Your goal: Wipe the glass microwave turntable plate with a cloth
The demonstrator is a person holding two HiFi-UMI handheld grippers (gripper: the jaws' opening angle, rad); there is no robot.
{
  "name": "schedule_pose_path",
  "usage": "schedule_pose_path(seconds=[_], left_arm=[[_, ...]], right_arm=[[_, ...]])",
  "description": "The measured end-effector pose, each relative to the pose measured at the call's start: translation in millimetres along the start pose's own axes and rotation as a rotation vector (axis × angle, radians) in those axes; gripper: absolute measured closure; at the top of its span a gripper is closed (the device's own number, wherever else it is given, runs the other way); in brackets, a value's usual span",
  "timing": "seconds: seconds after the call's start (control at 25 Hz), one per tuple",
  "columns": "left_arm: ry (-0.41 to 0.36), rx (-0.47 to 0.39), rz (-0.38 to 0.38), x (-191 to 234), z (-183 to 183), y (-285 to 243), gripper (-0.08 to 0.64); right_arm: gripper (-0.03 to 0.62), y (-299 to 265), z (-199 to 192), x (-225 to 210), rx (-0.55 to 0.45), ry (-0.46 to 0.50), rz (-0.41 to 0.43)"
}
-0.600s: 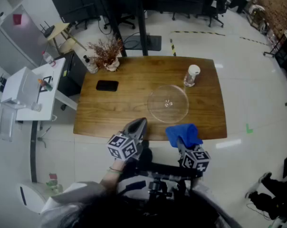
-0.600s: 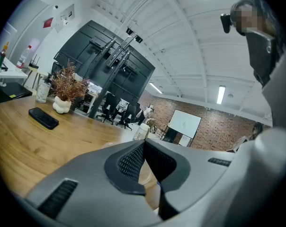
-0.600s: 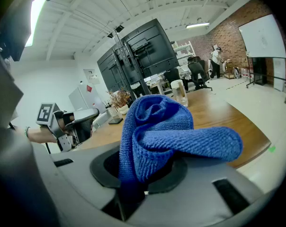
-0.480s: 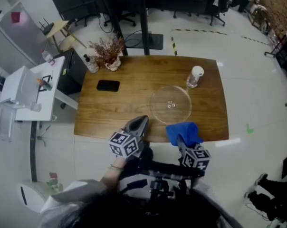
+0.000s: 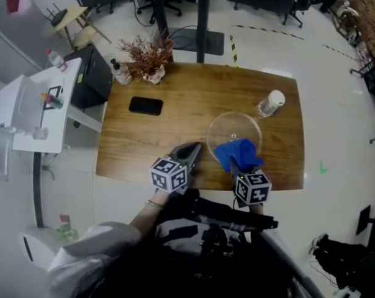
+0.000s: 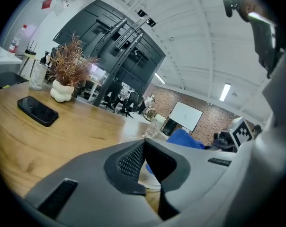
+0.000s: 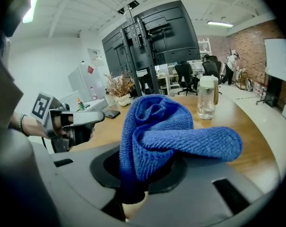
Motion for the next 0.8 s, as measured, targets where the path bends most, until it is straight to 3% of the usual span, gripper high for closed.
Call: schedule_pose_path(seconds=[0.4,0.56,0.8], left_arm=[[0.045,0.051,-0.024,42.6,4.0,-28.8,0.557],[0.065,0.050,-0.020,54.1,9.0,-34.0,0.557],[0.091,0.057,-0.003,69.2,6.5,-36.0,0.557]], right_arm=[[0.506,-105.8,76.4,-32.9,0.029,0.058,-0.079],[0.506,-133.8,78.0,-41.0,0.054,0.039,-0.108],[0.506,-129.0,62.8,-35.1,0.051,-0.021,-0.092]])
Point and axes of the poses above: the fingertips, and each gripper's own axes: y backward along the fingers, x to its left, z out of its top, the point moved 1 cm from there along y, backward along the fingers, and after that the axes turned 4 degrees about -y, right-handed, at the moved point
